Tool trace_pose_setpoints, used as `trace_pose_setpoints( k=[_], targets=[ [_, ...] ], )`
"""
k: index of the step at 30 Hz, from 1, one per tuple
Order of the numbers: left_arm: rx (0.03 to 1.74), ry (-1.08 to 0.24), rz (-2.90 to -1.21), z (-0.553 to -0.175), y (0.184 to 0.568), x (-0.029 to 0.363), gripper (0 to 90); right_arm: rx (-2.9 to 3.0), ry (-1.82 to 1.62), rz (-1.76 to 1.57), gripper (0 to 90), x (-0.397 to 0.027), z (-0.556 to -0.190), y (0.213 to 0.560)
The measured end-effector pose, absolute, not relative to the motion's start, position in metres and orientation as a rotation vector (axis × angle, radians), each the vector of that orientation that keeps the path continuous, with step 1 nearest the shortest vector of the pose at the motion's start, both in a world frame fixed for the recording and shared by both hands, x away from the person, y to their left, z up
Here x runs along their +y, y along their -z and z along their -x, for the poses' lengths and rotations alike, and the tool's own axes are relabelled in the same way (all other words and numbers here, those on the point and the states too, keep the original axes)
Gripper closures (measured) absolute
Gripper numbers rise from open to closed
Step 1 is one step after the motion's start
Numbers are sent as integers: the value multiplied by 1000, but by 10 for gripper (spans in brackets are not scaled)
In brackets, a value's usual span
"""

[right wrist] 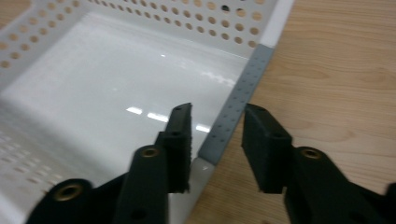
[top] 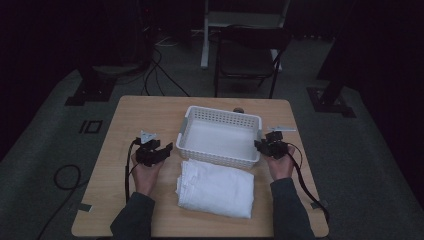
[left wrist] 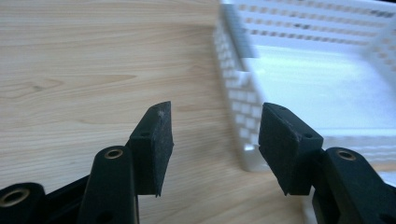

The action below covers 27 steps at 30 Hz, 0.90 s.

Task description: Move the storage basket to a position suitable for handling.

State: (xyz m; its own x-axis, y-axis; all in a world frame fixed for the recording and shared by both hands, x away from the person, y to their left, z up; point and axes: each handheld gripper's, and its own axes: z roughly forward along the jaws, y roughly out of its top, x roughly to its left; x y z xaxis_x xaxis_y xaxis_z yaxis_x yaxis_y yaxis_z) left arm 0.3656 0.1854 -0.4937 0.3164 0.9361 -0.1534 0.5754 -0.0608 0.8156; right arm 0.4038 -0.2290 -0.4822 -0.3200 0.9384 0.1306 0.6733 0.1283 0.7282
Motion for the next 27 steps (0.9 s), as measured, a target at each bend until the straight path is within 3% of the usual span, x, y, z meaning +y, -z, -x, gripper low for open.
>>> trace_pose_setpoints(
  k=[3,5,9,12,17,27],
  targets=[
    [1351,-535,-1756,-365,494,182,452,2053,-997,-1542,509,-225,-389,479],
    [1347,-521,-1763,-367,495,181,453,2054,-992,-1539,507,-224,-384,479],
    [1326,-502,-1798,-369,495,176,436,2088,-970,-1494,637,-223,-372,481],
    [1307,-500,-1814,-368,495,173,442,2072,-975,-1512,661,-224,-379,482],
    [1307,-481,-1805,-369,496,174,497,2065,-971,-1516,679,-223,-396,482],
    [1294,-488,-1808,-365,495,173,503,2096,-963,-1464,682,-208,-408,481]
  ],
)
